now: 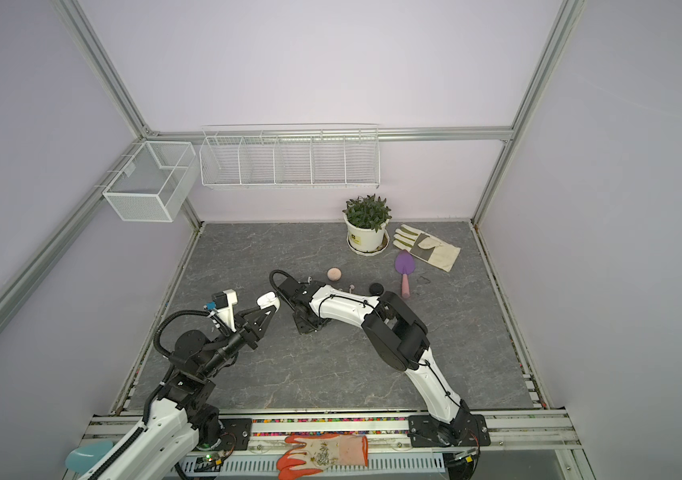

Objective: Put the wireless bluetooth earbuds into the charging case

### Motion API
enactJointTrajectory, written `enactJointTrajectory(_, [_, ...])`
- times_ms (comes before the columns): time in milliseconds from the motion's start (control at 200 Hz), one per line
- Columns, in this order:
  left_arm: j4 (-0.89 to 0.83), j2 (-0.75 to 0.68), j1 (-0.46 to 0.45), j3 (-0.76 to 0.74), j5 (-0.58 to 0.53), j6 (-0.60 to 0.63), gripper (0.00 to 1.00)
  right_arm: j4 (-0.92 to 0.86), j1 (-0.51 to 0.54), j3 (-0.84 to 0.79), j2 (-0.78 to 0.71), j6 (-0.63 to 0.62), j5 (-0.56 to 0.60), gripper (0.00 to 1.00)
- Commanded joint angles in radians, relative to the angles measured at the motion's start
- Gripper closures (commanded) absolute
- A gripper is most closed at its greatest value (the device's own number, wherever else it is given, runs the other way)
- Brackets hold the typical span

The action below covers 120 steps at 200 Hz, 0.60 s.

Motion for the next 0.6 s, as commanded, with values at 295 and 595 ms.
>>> enactJointTrajectory(295, [0.001, -0.004, 0.001, -0.008, -0.011, 0.015, 1.00, -0.002, 0.004, -0.005, 0.006, -0.001, 0.029, 0.77])
enactJointTrajectory(595, [0.002, -0.003, 0.001, -0.005, -0.008, 0.015, 1.00, 0.025, 0.005, -0.029, -0.030, -0.013, 0.046, 0.79])
